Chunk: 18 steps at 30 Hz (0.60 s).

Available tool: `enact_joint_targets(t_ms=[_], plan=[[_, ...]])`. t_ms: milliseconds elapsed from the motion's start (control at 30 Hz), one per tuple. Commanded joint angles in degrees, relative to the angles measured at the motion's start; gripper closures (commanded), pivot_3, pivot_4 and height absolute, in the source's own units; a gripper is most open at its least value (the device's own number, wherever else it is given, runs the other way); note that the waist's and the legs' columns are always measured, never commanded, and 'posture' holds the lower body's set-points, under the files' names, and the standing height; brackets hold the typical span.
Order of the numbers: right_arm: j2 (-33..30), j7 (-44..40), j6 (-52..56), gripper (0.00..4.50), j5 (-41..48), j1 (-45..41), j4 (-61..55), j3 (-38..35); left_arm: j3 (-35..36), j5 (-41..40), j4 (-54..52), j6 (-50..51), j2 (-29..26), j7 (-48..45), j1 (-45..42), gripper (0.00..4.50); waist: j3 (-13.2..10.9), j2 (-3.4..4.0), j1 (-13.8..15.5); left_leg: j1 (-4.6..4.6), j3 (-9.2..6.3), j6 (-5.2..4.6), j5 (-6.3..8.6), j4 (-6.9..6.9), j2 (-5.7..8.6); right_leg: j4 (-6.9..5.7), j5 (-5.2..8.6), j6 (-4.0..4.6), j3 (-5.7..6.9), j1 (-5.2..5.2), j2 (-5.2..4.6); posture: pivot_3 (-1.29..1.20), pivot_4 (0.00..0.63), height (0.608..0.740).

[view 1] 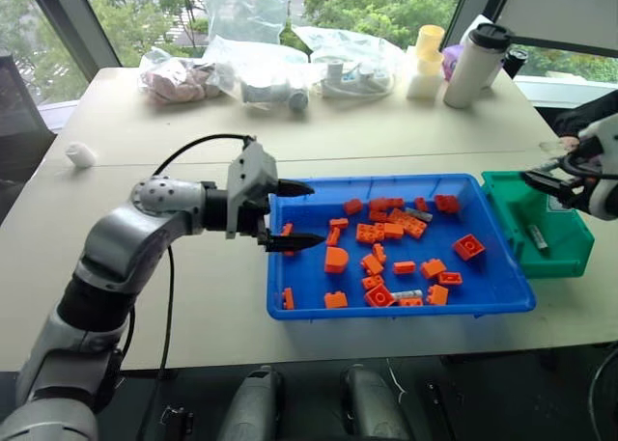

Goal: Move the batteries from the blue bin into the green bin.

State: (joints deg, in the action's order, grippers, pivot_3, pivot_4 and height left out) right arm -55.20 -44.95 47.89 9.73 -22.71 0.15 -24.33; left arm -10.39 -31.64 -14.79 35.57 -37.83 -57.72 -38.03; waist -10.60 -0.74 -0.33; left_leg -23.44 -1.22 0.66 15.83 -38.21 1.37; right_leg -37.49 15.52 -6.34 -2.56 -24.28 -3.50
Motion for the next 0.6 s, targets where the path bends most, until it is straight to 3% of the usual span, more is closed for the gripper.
enact_joint_targets(t_ms=[33,300,367,467,600], plan=[[-1.0,3.1,-2.5,2.31,-0.5,1.7,-0.2,-2.6,0.1,1.6,0.7,-2.2,1.4,-0.6,-1.2,0.00,0.0,0.01,-0.5,0.00,0.01,0.00,0.00,0.00,0.00,-0.01,0.00,0.00,-0.02,0.00,0.00,0.00,0.150,0.740],[-0.3,6.7,-5.1,2.31,0.0,2.4,3.5,-1.2,-1.1,5.5,2.6,-5.1,5.4,0.3,-1.0,0.00,0.0,0.02,-0.4,0.04,0.03,0.00,0.00,-0.03,0.00,-0.07,0.00,0.00,-0.06,0.00,0.00,0.00,0.150,0.740],[-0.2,7.0,-5.1,1.23,0.3,1.8,4.4,-0.8,-1.0,5.9,3.1,-5.4,6.0,0.5,-1.1,0.00,0.0,0.02,-0.4,0.04,0.03,0.00,0.00,-0.03,0.01,-0.07,0.00,0.00,-0.06,0.00,0.01,0.00,0.150,0.740],[-0.7,7.4,-5.6,0.02,0.3,1.2,5.4,0.4,-0.8,6.5,3.1,-5.5,6.5,0.7,-0.7,0.00,0.0,0.02,-0.4,0.04,0.03,0.00,0.00,-0.04,0.01,-0.07,0.00,-0.01,-0.07,0.01,0.00,0.00,0.150,0.740],[-1.0,7.4,-6.8,0.02,0.6,0.6,5.5,0.9,-0.3,6.7,2.8,-5.3,6.4,0.8,-0.4,0.00,0.0,0.02,-0.4,0.04,0.03,0.00,0.00,-0.03,0.00,-0.08,0.00,-0.01,-0.06,0.00,0.00,0.00,0.150,0.740]])
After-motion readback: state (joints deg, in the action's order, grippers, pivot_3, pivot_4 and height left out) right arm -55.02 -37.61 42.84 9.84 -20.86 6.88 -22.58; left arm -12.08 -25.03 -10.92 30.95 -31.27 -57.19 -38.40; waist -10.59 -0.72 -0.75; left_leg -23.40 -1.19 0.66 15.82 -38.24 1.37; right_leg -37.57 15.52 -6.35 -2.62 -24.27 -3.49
